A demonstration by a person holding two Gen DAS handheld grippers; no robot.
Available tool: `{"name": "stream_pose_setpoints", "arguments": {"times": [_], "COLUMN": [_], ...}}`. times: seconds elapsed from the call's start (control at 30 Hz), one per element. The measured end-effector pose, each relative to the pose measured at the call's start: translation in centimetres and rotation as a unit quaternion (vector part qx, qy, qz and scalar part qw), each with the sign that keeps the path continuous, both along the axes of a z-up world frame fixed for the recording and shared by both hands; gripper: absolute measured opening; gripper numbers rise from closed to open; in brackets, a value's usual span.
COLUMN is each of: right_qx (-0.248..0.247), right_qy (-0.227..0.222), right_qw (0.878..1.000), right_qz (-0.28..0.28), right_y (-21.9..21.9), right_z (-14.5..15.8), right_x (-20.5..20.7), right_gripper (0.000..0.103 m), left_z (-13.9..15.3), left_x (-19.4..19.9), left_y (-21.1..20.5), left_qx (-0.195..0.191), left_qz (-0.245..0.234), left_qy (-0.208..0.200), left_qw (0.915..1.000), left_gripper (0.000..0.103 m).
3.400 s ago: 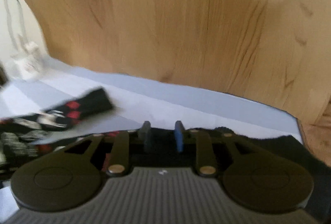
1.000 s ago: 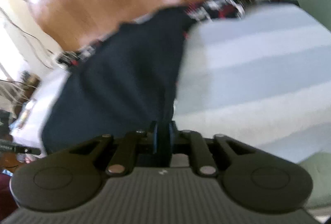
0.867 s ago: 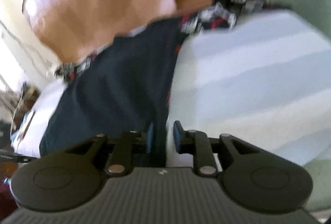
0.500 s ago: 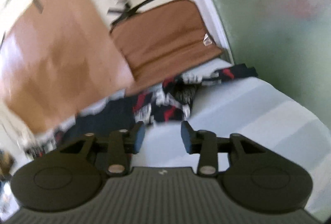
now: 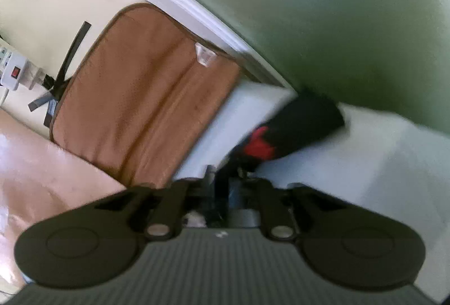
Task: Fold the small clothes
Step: 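Grasp the sweater sleeve cuff with the right gripper and lift it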
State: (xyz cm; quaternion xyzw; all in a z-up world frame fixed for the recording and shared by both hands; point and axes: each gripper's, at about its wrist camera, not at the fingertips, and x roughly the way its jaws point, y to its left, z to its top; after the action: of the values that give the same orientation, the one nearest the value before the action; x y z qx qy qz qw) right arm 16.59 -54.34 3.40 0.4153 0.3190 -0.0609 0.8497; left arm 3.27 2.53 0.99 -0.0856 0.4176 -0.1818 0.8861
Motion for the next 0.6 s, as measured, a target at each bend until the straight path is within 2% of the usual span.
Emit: {"name": "stream_pose_setpoints", "arguments": {"times": [0.07, 0.17, 0.23, 0.3, 0.37, 0.43, 0.6], "right_qx": [-0.027, -0.078, -0.134, -0.181, -0.212, -0.228, -0.214], "right_qy": [-0.056, -0.14, -0.179, -0.203, -0.215, -0.215, -0.176], "right_qw": [0.998, 0.985, 0.969, 0.949, 0.928, 0.907, 0.866], "right_qz": [0.009, 0.058, 0.104, 0.161, 0.219, 0.282, 0.416], "right_y": [1.4, 5.9, 10.7, 16.1, 21.4, 26.9, 37.7], "right_z": [3.4, 8.9, 11.8, 13.1, 12.8, 11.0, 4.4], "right_x": [0.6, 0.7, 0.8, 0.8, 0.7, 0.0, -2.1], "right_gripper": [0.011, 0.011, 0.011, 0.011, 0.011, 0.011, 0.011], "left_z": [0.2, 1.2, 1.8, 2.0, 1.9, 1.4, 0.0], "left_x": [0.2, 0.5, 1.0, 1.4, 1.7, 1.6, 1.5], "left_y": [0.9, 3.1, 5.1, 7.0, 8.4, 9.5, 11.2], "left_qx": [-0.008, -0.025, -0.056, -0.089, -0.112, -0.125, -0.132], "left_qz": [-0.004, 0.019, 0.043, 0.064, 0.08, 0.094, 0.118], "left_qy": [-0.003, -0.031, -0.04, -0.043, -0.041, -0.037, -0.018], "left_qw": [1.0, 0.999, 0.9967, 0.9931, 0.9897, 0.987, 0.984], "left_gripper": [0.028, 0.042, 0.047, 0.048, 0.048, 0.049, 0.051]}}
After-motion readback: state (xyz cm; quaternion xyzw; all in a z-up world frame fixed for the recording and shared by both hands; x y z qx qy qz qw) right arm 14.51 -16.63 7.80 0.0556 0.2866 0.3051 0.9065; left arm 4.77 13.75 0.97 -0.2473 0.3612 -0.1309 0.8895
